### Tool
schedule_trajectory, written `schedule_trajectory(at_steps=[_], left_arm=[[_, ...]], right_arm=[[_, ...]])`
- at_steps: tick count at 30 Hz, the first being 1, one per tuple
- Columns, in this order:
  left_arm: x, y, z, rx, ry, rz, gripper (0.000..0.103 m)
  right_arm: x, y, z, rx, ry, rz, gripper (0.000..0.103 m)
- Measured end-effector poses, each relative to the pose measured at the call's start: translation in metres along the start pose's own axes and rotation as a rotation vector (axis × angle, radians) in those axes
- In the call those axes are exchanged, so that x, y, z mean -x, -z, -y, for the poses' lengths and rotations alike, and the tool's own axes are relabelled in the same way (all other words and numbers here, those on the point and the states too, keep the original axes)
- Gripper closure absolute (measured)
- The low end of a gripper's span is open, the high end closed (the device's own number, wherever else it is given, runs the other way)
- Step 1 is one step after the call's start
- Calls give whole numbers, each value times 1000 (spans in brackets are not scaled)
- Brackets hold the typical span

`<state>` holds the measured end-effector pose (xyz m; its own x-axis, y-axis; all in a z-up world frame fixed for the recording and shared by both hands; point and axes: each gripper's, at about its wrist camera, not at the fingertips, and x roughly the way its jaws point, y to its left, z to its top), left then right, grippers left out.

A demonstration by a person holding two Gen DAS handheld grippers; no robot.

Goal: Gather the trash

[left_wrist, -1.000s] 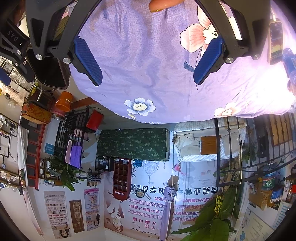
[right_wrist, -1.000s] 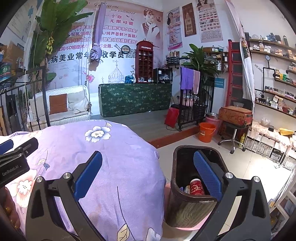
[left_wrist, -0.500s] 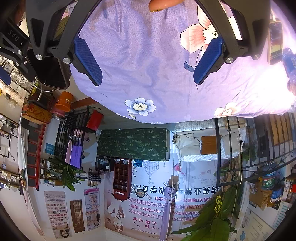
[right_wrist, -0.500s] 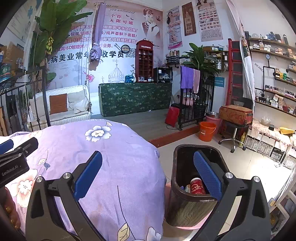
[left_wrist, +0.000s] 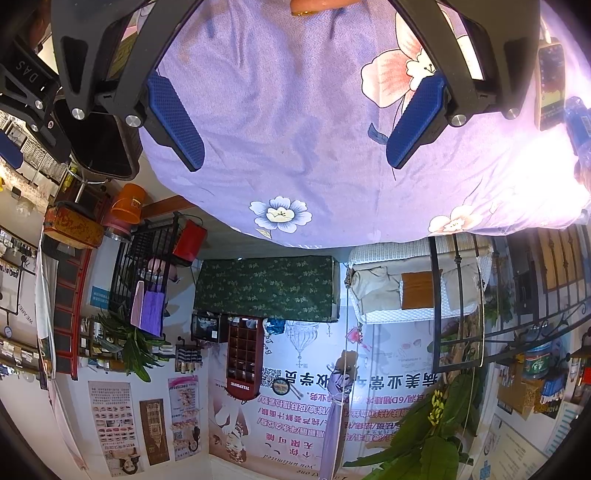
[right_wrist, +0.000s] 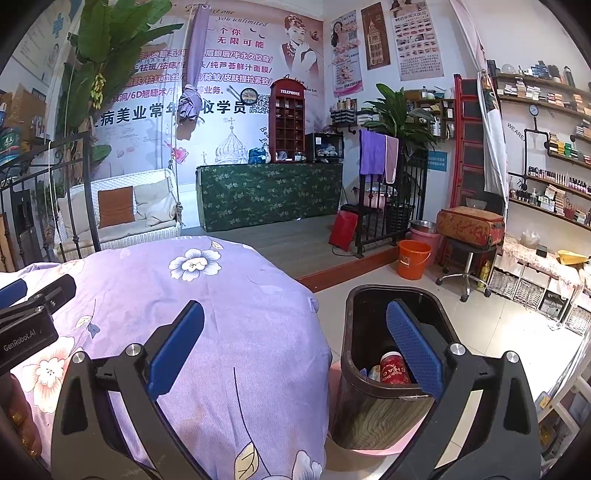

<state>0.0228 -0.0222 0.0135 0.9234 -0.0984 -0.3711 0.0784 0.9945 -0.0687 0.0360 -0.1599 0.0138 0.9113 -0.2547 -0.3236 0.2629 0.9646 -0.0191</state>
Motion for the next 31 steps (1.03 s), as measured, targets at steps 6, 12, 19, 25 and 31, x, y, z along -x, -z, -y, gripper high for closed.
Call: schedule_trajectory(at_steps=[6,12,19,25,31], left_arm=[[0,-1,0,-1,1,1,6],[0,-1,1,0,0,0,6],[0,-1,-1,1,-1,-1,6],[0,2,-5,1,-1,-8,6],[-2,4,-5,0,-1,-7,6]], right_arm=[[0,-1,0,1,-1,-1,5],[1,2,-3,-4,3,-3,6],[0,3,-5,-8,6,-5,5],[0,3,-7,-9,6,-8,5],[0,2,-8,-11,6,-13,5]])
